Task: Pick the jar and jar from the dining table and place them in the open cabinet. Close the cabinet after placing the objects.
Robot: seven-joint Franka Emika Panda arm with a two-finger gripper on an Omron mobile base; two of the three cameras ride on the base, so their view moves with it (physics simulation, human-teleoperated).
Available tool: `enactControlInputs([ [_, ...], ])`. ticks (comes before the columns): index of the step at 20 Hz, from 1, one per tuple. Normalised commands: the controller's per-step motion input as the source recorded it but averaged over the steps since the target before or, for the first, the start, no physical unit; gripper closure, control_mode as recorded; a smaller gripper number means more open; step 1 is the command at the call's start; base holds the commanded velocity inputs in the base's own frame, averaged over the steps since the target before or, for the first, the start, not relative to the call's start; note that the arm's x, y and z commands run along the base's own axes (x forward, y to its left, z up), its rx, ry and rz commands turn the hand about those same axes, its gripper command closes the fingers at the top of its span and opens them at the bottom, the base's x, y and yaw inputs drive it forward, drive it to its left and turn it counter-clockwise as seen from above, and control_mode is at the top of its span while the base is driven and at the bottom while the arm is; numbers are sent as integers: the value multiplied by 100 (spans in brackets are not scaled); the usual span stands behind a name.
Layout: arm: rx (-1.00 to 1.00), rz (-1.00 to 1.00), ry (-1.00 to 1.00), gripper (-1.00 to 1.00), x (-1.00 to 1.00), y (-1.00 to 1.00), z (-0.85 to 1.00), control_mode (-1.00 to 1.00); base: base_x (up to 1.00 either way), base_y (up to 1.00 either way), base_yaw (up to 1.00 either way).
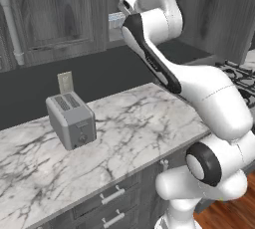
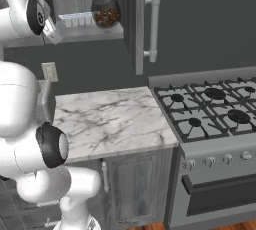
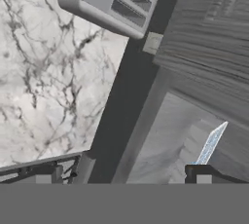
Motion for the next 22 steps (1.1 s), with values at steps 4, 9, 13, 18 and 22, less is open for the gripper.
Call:
enactControlInputs([
  [4,15,-12,-13,-100,-100,-24,-37,-100,0,0,0],
  [9,9,-13,-1,-100,-100,-3,-10,-100,0,0,0],
  [13,6,-12,0,-100,-100,-7,0,-100,0,0,0],
  [18,1,-4,1,-100,-32,-1,0,-100,0,0,0],
  [22,0,-4,-14,-100,-36,0,0,-100,0,0,0],
])
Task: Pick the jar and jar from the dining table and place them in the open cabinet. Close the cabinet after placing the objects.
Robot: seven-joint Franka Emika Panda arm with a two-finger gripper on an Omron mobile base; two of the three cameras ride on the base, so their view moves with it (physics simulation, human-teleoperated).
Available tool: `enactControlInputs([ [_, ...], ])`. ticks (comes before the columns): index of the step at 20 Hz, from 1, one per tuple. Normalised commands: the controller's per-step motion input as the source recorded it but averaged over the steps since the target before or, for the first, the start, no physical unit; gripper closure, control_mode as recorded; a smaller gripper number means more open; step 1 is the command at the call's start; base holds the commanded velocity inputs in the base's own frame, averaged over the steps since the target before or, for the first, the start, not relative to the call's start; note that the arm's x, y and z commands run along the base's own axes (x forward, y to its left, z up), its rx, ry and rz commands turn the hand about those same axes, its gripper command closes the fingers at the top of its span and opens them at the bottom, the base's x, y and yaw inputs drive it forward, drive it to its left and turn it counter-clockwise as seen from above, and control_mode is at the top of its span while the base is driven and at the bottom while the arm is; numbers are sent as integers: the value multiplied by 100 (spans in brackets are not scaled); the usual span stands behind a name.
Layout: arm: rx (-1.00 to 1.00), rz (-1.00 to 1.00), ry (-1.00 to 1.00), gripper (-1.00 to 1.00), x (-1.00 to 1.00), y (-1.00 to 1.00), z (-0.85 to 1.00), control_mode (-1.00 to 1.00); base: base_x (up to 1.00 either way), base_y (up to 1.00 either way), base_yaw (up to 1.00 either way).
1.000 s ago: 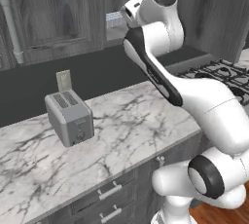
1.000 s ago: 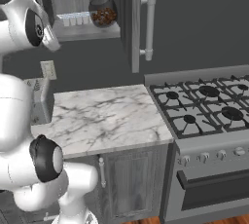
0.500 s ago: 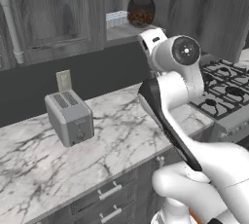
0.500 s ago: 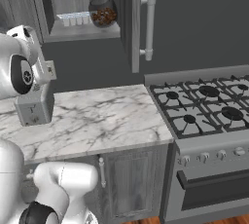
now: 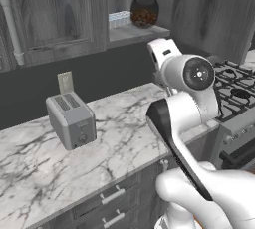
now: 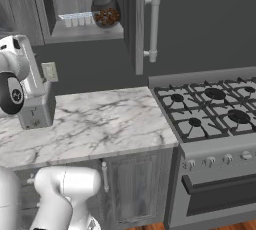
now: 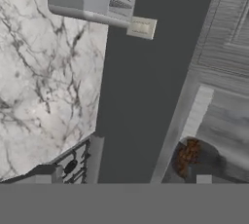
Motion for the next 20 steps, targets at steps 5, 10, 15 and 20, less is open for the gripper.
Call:
enactControlInputs([
  [5,0,-3,-5,-100,-17,0,0,100,-80,0,-25],
  [10,0,0,0,-100,0,0,0,100,-98,0,-46],
  [15,0,0,0,-100,0,0,0,100,-90,0,-50],
  [20,0,0,0,-100,0,0,0,100,-84,-3,-49],
])
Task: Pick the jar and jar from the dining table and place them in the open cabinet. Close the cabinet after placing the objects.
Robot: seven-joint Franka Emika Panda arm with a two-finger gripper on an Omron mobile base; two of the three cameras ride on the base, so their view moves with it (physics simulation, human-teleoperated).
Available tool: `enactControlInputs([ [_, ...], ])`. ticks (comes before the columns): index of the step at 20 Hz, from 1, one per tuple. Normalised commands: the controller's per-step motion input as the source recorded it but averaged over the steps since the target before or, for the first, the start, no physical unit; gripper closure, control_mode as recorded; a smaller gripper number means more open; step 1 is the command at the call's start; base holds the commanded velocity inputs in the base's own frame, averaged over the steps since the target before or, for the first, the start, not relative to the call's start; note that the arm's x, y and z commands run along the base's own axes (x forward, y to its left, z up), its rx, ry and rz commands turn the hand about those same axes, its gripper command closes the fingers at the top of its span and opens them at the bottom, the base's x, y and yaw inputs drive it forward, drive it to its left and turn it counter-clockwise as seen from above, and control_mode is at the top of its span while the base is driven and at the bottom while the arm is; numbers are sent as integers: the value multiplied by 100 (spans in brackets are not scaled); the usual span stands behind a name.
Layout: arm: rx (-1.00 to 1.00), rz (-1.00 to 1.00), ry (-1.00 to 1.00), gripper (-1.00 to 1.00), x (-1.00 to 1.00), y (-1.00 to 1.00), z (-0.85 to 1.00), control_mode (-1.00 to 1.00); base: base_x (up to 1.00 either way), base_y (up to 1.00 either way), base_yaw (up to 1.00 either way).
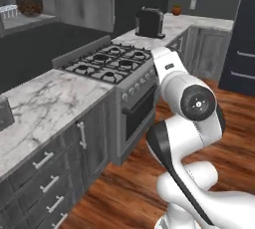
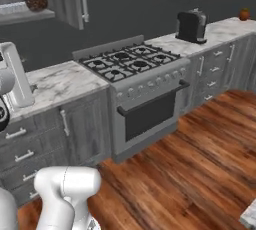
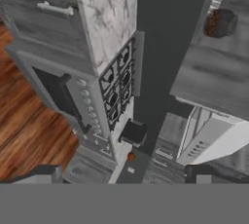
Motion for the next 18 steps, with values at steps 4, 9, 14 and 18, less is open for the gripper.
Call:
enactControlInputs([
  [4,0,0,0,-100,0,0,0,100,-85,-26,-44],
  [9,0,0,0,-100,0,0,0,100,-73,-58,-39],
  [14,0,0,0,-100,0,0,0,100,-69,-70,-38],
  [18,0,0,0,-100,0,0,0,100,-53,-80,-39],
])
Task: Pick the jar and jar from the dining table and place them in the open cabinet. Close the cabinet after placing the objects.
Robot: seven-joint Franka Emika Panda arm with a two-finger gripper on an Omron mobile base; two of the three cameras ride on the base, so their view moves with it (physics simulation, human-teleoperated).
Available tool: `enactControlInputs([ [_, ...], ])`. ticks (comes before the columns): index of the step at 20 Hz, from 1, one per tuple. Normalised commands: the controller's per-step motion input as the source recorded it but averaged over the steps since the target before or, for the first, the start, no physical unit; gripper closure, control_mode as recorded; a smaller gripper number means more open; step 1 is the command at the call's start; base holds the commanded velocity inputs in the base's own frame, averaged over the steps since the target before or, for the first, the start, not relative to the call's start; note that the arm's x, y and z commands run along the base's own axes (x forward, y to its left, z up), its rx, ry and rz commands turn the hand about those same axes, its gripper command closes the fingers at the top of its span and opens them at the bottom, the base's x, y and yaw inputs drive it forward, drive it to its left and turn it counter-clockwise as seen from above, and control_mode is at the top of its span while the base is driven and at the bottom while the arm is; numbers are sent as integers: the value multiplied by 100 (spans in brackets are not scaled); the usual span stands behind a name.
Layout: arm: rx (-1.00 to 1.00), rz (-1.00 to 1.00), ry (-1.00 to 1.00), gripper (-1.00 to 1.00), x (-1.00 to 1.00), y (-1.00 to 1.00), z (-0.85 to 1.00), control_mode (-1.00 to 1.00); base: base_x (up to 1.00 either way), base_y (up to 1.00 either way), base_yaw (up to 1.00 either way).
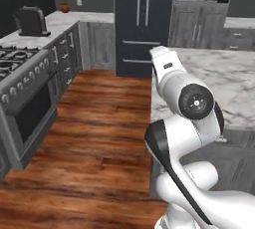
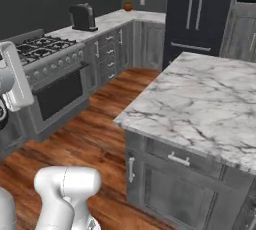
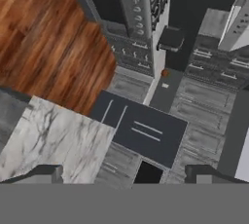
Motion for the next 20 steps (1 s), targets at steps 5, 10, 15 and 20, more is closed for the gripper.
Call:
enactControlInputs([
  [5,0,0,0,-100,0,0,0,100,-49,-85,-40],
  [10,0,0,0,-100,0,0,0,100,-43,-92,-40],
  [15,0,0,0,-100,0,0,0,100,-40,-95,-39],
  [20,0,0,0,-100,0,0,0,100,-39,-96,-39],
])
